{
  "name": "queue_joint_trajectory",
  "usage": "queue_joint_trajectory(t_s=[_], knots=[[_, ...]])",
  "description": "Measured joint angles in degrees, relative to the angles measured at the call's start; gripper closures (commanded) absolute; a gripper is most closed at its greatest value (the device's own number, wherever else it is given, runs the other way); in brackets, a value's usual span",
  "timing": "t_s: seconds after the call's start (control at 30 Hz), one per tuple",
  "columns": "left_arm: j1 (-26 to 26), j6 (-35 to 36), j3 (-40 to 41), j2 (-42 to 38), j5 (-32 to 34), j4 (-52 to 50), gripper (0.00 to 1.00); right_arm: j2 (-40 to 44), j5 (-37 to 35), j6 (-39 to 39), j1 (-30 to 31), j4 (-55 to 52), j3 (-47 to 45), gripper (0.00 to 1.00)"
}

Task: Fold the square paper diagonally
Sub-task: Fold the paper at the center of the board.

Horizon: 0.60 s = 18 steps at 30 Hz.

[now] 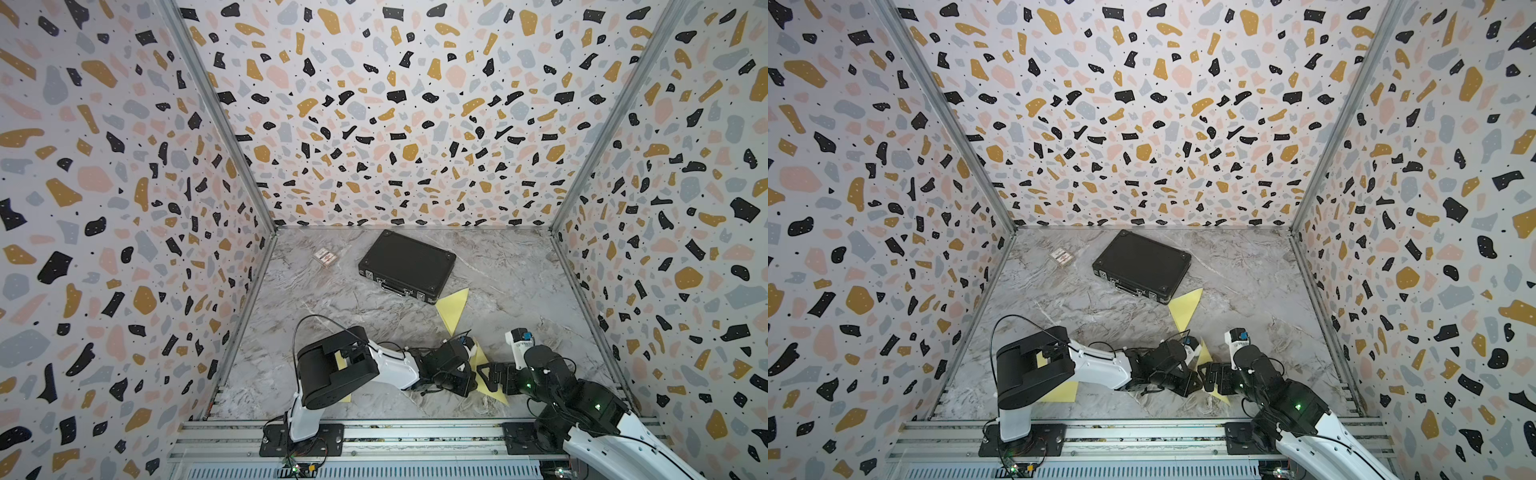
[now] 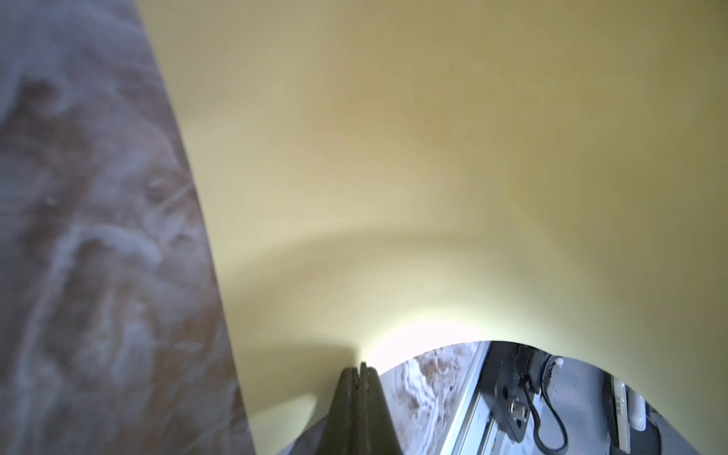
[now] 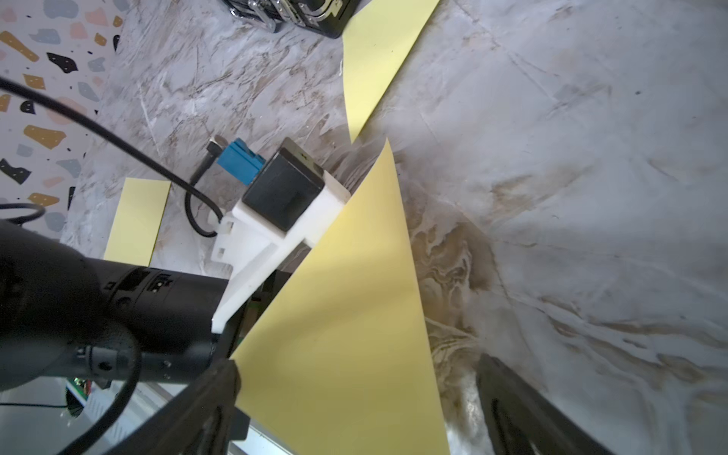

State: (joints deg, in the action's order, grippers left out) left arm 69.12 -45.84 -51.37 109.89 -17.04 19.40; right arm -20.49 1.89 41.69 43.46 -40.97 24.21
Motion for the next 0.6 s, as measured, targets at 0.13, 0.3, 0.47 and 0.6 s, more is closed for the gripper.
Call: queue_joint_trajectory(t_s=[0.13,0.3,0.47,0.6], knots=[[0.0,0.7,3.1,-2.4,0.0,0.1,1.00,-0.1,2.9,-0.8,0.0,0.8,-0.9,0.00],[0.0,1.9,6.1,-4.7,0.0,-0.1,1.00,-0.3,6.3,-1.9,0.0,2.1,-1.2,0.01],[0.0,2.8,7.1,-5.2,0.2,-0.1,1.00,-1.4,8.5,-2.8,0.0,2.9,-0.2,0.00],[0.0,3.3,9.2,-7.1,1.3,-0.4,1.00,-2.3,8.5,-3.6,0.0,1.6,2.4,0.01]])
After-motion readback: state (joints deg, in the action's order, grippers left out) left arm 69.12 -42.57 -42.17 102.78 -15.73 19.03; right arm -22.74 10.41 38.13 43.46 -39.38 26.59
